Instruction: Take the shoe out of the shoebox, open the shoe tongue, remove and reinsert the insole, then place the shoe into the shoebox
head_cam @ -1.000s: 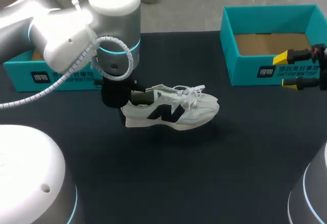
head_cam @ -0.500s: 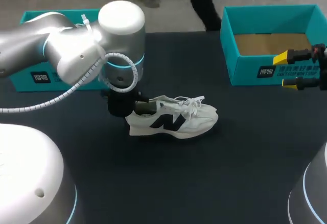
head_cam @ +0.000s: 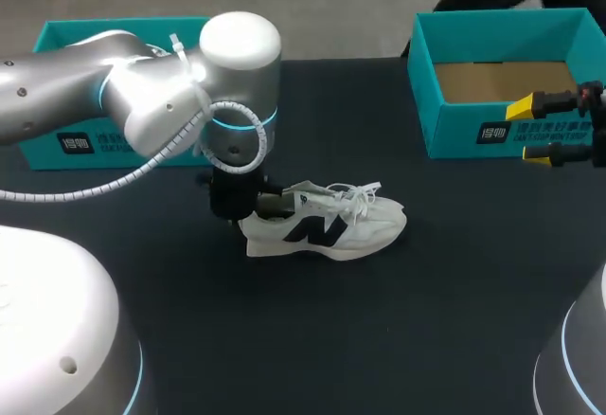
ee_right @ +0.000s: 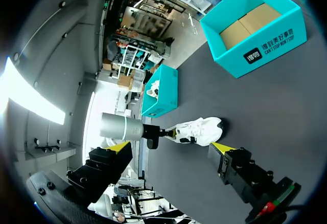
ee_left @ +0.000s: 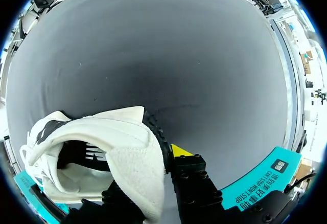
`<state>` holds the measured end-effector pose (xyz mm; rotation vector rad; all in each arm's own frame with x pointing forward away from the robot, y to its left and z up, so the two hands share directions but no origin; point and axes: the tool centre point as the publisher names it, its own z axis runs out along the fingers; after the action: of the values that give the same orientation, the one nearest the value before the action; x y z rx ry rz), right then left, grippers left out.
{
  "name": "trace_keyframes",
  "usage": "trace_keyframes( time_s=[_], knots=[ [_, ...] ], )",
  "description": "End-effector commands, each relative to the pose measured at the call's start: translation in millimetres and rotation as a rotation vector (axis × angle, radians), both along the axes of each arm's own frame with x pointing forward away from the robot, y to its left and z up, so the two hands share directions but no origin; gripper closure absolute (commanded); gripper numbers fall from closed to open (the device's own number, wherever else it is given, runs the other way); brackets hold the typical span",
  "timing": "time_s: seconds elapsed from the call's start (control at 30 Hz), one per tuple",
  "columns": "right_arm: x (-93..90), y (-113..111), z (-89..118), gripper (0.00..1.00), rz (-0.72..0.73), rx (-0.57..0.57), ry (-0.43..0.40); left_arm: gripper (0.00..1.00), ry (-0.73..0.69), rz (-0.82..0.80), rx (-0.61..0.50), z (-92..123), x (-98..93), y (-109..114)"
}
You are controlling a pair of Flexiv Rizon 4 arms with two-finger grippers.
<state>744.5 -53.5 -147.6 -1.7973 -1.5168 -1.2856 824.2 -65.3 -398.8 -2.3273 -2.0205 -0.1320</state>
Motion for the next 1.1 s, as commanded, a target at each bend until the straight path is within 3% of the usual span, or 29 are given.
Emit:
trace_keyframes(
  time_s=[0.03, 0.07, 0.13, 0.17, 0.47, 0.7, 0.77, 1.1],
  knots=[
    [-0.8, 0.3, 0.1, 0.00, -0.002, -0.004, 0.002, 0.62, 0.009, -0.003, 0.004, -3.6, -2.8, -2.4],
    [-0.8, 0.3, 0.1, 0.00, -0.002, -0.004, 0.002, 0.53, 0.013, -0.003, 0.005, -3.0, -4.9, -2.4],
    [-0.8, 0.3, 0.1, 0.00, -0.002, -0.004, 0.002, 0.07, 0.018, -0.003, -0.001, 2.5, -9.8, -2.3],
    [-0.8, 0.3, 0.1, 0.00, -0.002, -0.004, 0.002, 0.00, 0.015, 0.002, -0.016, 6.8, -12.1, -2.3],
    [-0.8, 0.3, 0.1, 0.00, -0.002, -0.004, 0.002, 0.00, 0.016, 0.191, -0.198, 57.4, -16.6, 0.1],
    [-0.8, 0.3, 0.1, 0.00, -0.002, -0.004, 0.002, 0.00, 0.045, 0.539, -0.298, 92.2, -23.5, 21.5],
    [-0.8, 0.3, 0.1, 0.00, -0.002, -0.004, 0.002, 0.00, 0.084, 0.605, -0.330, 97.4, -26.8, 32.4],
    [-0.8, 0.3, 0.1, 0.00, -0.002, -0.004, 0.002, 0.00, 0.084, 0.605, -0.330, 97.4, -26.8, 32.4]
  ],
)
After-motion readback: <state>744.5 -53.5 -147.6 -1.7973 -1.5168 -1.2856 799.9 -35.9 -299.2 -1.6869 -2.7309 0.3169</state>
